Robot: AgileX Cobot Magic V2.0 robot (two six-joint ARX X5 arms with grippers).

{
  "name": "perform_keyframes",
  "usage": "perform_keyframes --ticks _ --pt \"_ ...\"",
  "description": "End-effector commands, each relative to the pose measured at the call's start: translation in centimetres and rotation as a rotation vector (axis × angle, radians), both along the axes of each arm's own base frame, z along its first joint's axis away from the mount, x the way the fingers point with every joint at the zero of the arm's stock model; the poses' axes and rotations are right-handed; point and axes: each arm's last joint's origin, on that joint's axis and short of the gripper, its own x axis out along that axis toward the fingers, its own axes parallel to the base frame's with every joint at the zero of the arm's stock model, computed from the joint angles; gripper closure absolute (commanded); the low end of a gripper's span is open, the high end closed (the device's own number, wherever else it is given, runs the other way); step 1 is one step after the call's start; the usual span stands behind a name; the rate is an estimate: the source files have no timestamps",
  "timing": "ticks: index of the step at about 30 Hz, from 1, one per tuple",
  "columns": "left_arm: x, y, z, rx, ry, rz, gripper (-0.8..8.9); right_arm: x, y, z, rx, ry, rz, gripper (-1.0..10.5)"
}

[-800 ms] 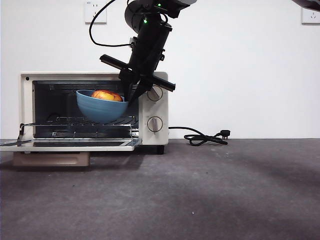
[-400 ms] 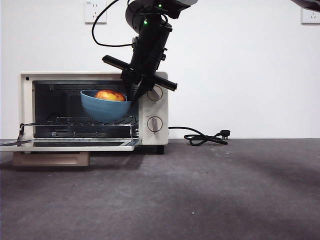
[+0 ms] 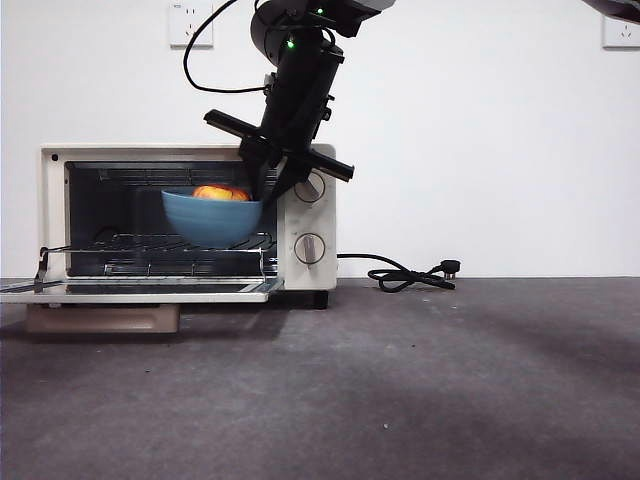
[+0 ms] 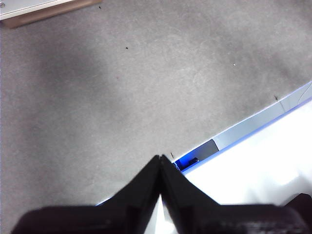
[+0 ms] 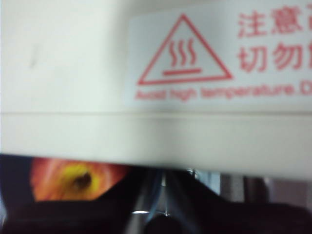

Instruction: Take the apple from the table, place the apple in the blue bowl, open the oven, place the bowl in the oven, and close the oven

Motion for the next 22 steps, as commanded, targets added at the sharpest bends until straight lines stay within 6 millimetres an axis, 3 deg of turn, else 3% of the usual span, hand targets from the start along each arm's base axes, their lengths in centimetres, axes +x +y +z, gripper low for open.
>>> perform_keyframes --ticks 1,12,22 --pt "-0.1 0.0 0.0 -0.003 0.002 0.001 8.18 0.3 0.3 -1.0 -0.001 0.010 -0.009 7.4" --pt "-0.1 0.0 0.0 0.000 0.003 0.003 8.18 0.2 0.2 -0.6 -0.004 -0.002 0.000 7.6" --pt "0.0 0.1 0.0 0.027 -0.012 0.021 8.18 -0.8 -0.3 2.5 -0.066 -0.075 0.003 7.6"
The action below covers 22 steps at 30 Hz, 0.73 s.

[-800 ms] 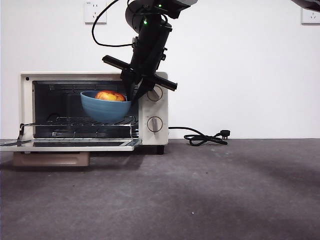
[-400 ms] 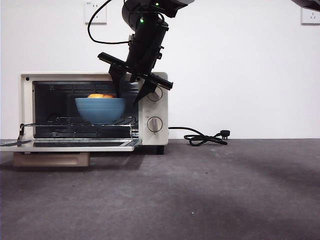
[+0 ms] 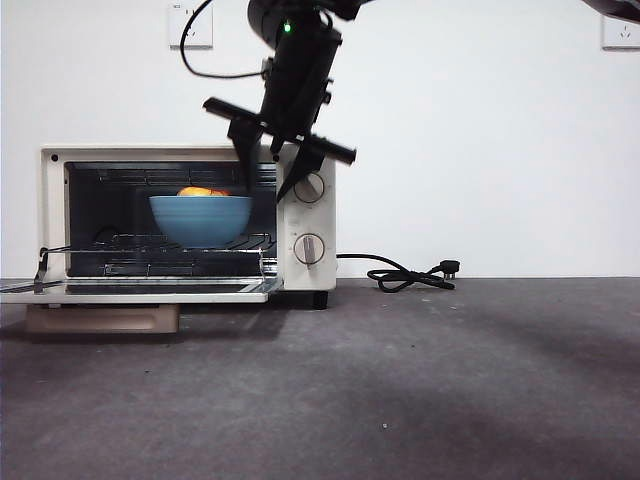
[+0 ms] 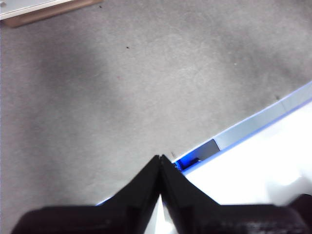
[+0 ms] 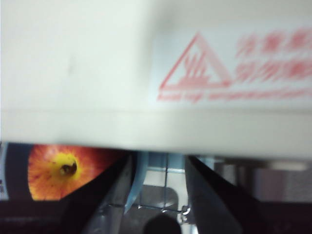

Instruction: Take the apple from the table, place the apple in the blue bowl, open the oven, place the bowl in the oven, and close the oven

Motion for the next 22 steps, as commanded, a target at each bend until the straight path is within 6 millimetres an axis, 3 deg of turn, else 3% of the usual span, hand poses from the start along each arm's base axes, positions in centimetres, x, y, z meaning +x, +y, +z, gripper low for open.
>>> perform_keyframes --ticks 1,6,13,18,22 --pt "0.0 0.1 0.0 0.030 -0.016 0.023 8.18 -0.4 0.0 1.3 -0.026 -0.045 0.018 7.6" --pt "0.1 0.2 0.0 0.072 -0.032 0.048 8.19 -1.8 -0.8 4.3 -0.053 -0.087 0.057 7.6" --pt "0.8 0.1 0.2 0.099 -0.089 0.074 8.20 -5.3 -2.7 8.9 -0.151 -0.161 0.121 7.6" --pt "2.5 0.2 -0.3 0.159 -0.066 0.137 8.22 -7.4 -3.9 12.8 -0.092 -0.266 0.185 7.6" --pt "4.7 0.8 -0.8 0.179 -0.052 0.174 8.22 -9.2 -4.7 15.1 -0.150 -0.359 0.279 8.1"
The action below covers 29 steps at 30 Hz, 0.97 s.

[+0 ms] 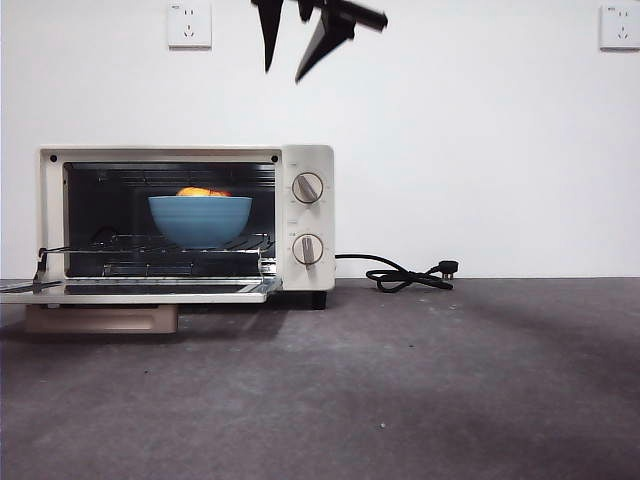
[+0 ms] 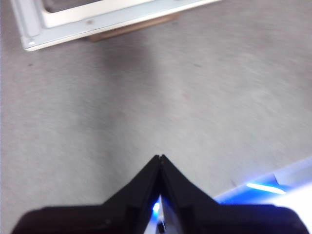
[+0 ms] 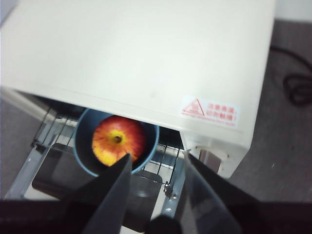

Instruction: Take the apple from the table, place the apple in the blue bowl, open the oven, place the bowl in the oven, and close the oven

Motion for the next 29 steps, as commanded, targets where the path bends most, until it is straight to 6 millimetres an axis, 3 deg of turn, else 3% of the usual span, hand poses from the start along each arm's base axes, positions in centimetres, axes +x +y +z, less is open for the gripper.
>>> perform_keyframes --ticks 1,4,12,16,22,29 --pt "1.5 0.5 -0.3 -0.005 -0.006 0.014 8.22 -2.9 -1.7 4.2 -0.023 -0.142 0.091 8.6" --pt "3.4 1.3 -0.8 -0.091 0.012 0.039 8.22 -4.2 -2.8 6.1 -0.039 -0.200 0.100 9.2" --pt "8.4 4.8 -3.3 -0.249 0.067 0.162 8.22 -8.4 -6.4 11.1 -0.008 -0.304 0.093 9.2" --pt "10.5 7.0 -5.3 -0.263 0.107 0.245 8.22 -10.5 -8.1 12.5 -0.054 -0.279 0.100 9.2" --pt "12.9 9.2 -9.0 -0.343 0.236 0.325 8.22 -13.5 -11.0 11.5 -0.222 -0.179 0.062 9.2" --pt "15.1 10.3 -13.2 -0.363 0.338 0.376 8.22 -16.9 -14.4 7.4 -0.422 -0.071 -0.073 9.2"
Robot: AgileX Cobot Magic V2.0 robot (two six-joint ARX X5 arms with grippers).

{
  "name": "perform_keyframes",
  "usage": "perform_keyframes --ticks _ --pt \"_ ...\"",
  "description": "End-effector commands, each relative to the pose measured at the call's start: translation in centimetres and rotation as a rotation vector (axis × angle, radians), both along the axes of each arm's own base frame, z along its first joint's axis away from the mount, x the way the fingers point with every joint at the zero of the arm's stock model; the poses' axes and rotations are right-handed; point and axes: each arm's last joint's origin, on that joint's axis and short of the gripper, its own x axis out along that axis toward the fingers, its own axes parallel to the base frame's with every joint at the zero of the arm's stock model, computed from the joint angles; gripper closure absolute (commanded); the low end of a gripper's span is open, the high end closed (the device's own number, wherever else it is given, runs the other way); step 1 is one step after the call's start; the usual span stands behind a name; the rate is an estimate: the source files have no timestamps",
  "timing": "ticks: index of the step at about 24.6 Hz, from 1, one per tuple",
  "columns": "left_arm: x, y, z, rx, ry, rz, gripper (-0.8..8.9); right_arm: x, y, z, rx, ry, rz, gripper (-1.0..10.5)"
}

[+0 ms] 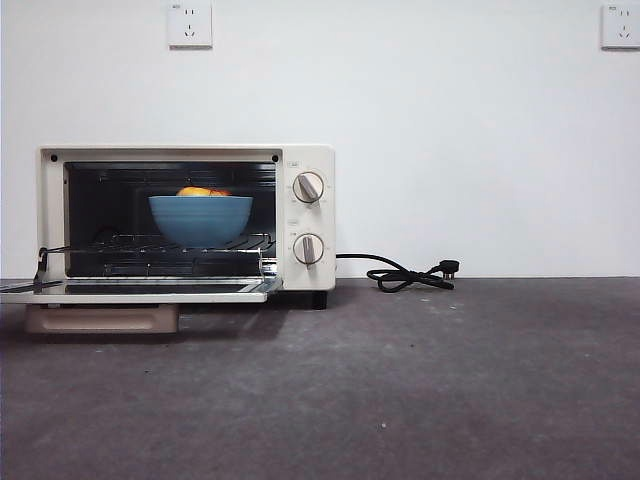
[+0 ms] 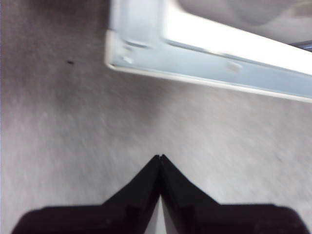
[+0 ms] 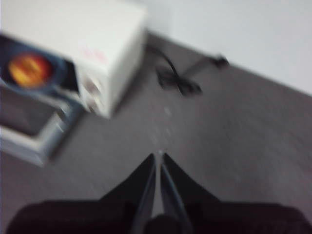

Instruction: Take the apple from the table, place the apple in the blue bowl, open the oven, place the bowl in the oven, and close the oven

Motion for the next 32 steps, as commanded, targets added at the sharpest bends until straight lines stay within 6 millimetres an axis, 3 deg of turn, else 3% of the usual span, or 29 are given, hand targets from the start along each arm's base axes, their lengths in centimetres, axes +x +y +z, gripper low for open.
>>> perform_keyframes --ticks 1,6,11,19,23,32 --pt "0.5 0.6 -1.2 -0.019 0.028 0.031 8.22 -1.7 -1.5 -2.5 -0.062 0.078 -0.054 9.2" --pt "0.9 1.7 -2.9 -0.043 0.065 0.073 8.22 -4.8 -4.2 -5.3 -0.070 0.106 -0.152 9.2" --pt "1.2 3.8 -3.5 -0.216 -0.001 0.169 8.22 -8.9 -7.6 -7.2 0.012 0.095 -0.213 9.2" --pt "1.4 5.5 -3.4 -0.214 -0.066 0.255 8.22 -15.1 -12.6 -8.2 0.170 -0.018 -0.233 9.2" --pt "1.8 5.1 -3.8 -0.214 -0.066 0.242 8.22 -16.5 -13.8 -8.0 0.234 -0.057 -0.245 9.2" --pt "2.5 4.7 -4.1 -0.213 -0.089 0.237 8.22 -16.6 -13.7 -8.0 0.262 -0.040 -0.229 9.2"
